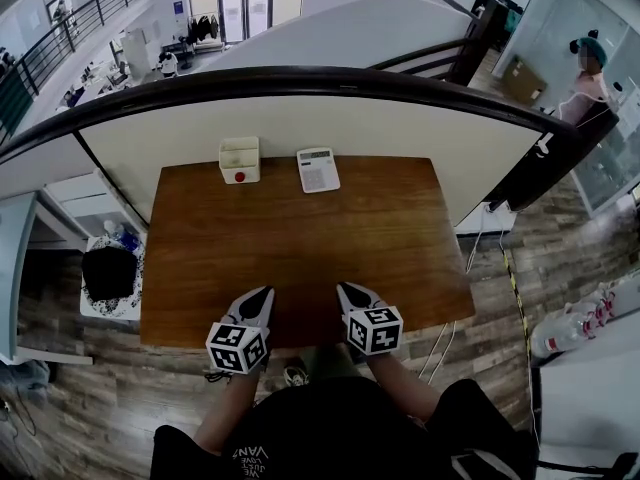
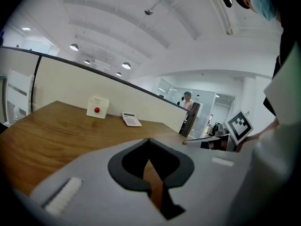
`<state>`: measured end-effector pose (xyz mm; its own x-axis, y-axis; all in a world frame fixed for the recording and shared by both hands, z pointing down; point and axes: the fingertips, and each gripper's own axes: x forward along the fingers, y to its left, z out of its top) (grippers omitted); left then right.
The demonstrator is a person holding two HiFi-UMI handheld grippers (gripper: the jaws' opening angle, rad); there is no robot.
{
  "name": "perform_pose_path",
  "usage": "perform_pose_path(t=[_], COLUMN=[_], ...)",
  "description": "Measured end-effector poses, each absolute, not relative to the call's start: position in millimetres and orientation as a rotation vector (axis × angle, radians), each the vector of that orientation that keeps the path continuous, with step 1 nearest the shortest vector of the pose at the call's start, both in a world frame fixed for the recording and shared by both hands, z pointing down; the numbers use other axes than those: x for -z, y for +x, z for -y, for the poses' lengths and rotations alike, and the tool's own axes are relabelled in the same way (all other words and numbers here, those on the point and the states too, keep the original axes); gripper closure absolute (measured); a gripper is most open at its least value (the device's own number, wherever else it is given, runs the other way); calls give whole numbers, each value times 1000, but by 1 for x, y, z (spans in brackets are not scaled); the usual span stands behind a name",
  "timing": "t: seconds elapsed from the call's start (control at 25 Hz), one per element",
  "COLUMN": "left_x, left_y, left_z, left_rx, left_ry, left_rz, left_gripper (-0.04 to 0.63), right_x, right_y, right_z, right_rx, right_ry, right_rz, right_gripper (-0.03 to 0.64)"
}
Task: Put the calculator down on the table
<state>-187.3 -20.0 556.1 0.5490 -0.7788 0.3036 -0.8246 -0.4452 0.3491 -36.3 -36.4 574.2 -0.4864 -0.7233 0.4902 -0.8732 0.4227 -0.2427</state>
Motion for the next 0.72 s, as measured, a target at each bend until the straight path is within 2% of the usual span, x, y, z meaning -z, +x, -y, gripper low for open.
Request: perform_pose_path(t=[0.72], left_x=[-572], left_y=[-183], left_z=[5], left_rx=[-188], left_ry=[2329], left_rz=[1242], left_gripper=[583], right_x=[-582], right_y=[-36], right_z=[27], right_rx=[-679], right_ry=[1347], right_rz=[2354], right_gripper=[604])
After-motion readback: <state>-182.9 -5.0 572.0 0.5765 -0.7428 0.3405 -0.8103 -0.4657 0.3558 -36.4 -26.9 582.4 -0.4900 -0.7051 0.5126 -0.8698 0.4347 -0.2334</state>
